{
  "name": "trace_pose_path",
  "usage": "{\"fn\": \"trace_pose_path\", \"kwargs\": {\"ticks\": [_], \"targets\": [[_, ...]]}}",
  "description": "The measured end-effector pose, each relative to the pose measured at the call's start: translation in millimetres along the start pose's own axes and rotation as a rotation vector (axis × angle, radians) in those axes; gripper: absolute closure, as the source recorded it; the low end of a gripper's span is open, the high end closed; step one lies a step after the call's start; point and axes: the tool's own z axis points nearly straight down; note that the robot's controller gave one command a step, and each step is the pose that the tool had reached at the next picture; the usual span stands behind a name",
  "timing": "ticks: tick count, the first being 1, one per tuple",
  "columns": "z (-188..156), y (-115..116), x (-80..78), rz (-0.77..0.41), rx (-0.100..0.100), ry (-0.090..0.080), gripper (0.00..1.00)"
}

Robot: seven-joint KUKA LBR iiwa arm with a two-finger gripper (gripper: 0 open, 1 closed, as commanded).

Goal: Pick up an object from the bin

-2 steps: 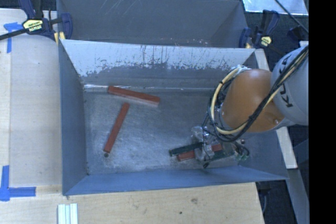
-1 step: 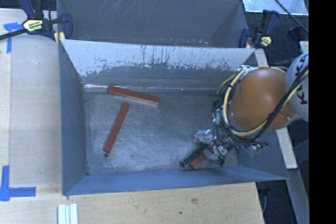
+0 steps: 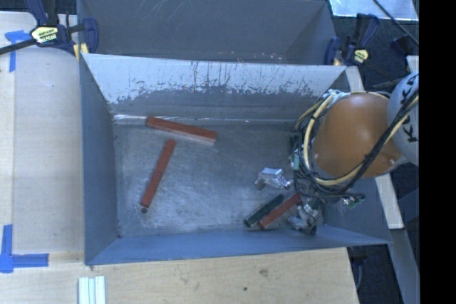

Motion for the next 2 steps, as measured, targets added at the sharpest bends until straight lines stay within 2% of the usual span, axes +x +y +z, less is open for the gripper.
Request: {"fn": "trace_pose_path", "kwargs": {"ticks": [1, 2], "targets": [[0.3, 0.7, 0.5, 0.001, -0.002, 0.001, 1.00], [-152.7, -13.8, -18.0, -0.157, 0.003, 0.001, 1.00]]}}
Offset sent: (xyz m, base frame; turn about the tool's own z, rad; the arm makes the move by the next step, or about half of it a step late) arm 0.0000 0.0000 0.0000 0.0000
